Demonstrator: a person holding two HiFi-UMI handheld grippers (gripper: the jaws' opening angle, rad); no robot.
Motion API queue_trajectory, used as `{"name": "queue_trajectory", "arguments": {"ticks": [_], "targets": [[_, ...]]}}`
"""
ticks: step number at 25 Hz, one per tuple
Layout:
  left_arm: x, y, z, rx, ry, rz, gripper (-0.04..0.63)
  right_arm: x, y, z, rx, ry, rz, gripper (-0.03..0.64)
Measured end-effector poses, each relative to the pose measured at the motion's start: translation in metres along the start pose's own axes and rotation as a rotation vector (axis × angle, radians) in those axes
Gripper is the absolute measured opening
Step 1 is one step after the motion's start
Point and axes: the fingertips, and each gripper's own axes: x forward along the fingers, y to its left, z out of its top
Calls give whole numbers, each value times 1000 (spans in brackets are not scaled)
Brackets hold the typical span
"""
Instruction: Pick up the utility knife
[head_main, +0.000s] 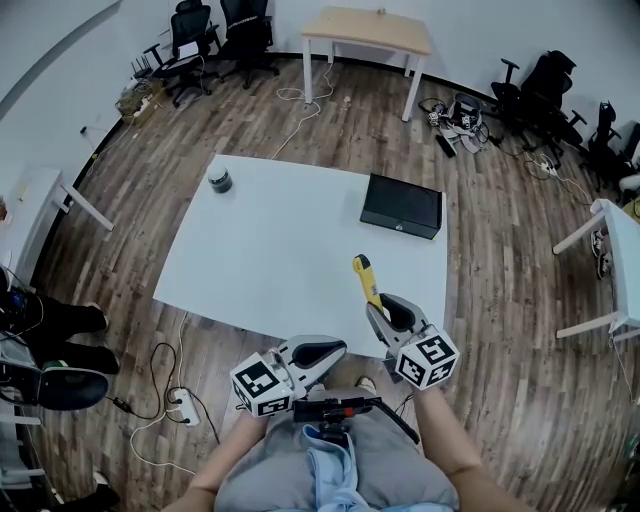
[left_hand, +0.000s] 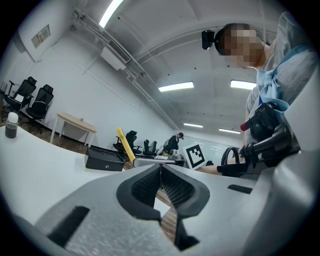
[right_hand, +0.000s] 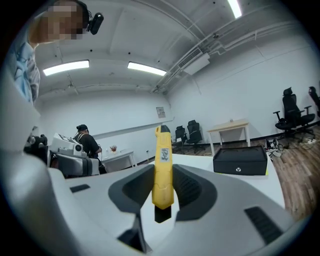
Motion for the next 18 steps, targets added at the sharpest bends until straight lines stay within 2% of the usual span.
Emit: {"name": "queue_trajectory", "arguments": {"ticks": [18], "targets": [[-4, -9, 5, 23, -16, -9, 20, -28, 50, 25, -51, -85, 113, 127]]}}
